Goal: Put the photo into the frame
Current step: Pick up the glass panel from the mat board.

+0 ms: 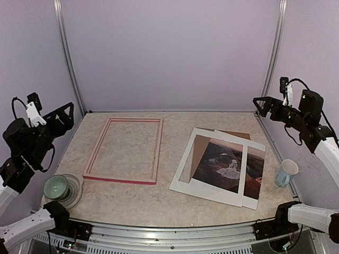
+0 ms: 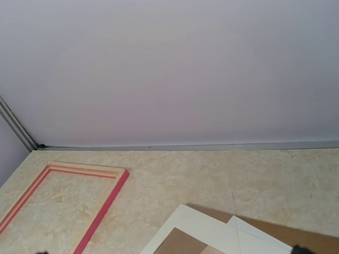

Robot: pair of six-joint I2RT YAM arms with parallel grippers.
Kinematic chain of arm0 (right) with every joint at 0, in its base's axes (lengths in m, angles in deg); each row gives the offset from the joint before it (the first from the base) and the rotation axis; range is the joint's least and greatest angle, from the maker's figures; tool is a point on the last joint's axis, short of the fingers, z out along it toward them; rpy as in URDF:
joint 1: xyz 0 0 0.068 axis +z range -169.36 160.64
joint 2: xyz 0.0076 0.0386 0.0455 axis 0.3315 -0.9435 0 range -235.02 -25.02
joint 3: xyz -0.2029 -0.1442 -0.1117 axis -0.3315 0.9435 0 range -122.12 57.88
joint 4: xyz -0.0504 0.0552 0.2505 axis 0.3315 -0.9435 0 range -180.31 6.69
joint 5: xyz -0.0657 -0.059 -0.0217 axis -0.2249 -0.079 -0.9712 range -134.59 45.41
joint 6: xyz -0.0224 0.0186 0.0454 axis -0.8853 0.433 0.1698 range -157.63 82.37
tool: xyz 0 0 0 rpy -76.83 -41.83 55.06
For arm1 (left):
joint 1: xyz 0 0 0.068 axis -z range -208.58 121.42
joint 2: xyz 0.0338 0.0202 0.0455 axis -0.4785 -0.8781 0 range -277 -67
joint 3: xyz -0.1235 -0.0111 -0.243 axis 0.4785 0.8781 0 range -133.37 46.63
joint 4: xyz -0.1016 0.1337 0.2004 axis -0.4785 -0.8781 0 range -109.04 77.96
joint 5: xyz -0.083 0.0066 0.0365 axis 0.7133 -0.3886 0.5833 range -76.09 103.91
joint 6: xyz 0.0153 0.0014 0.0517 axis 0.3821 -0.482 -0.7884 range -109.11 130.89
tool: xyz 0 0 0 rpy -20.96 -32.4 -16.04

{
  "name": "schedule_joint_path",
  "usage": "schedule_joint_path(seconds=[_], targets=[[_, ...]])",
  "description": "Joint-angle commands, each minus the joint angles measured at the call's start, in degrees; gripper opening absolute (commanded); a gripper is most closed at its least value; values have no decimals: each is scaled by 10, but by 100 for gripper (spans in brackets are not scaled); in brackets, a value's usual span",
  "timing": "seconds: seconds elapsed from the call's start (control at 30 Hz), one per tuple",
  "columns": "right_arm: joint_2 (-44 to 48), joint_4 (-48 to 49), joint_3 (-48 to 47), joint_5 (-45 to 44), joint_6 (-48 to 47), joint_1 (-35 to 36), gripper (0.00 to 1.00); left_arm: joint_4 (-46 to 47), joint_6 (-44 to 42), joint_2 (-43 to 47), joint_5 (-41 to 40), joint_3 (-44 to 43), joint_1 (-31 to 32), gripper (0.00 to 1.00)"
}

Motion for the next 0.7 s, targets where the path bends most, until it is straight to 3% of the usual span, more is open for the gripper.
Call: schedule_joint_path(seconds=[0.0,0.17,0.4,0.57,0.67], targets=[[6,26,5,4,5,5,99,0,6,-15,59,1,-27,99],[14,62,42,23,51,5,99,5,15,-40,116,-5,-32,99],[-42,40,40,29,57,5,99,72,129,-89,207,21,-14,99],[-69,24,41,-2,67,4,99,113,125,-155,73,25,113,99],[-106,9,29,18,66,5,99,104,130,-213,18,-1,156,99]])
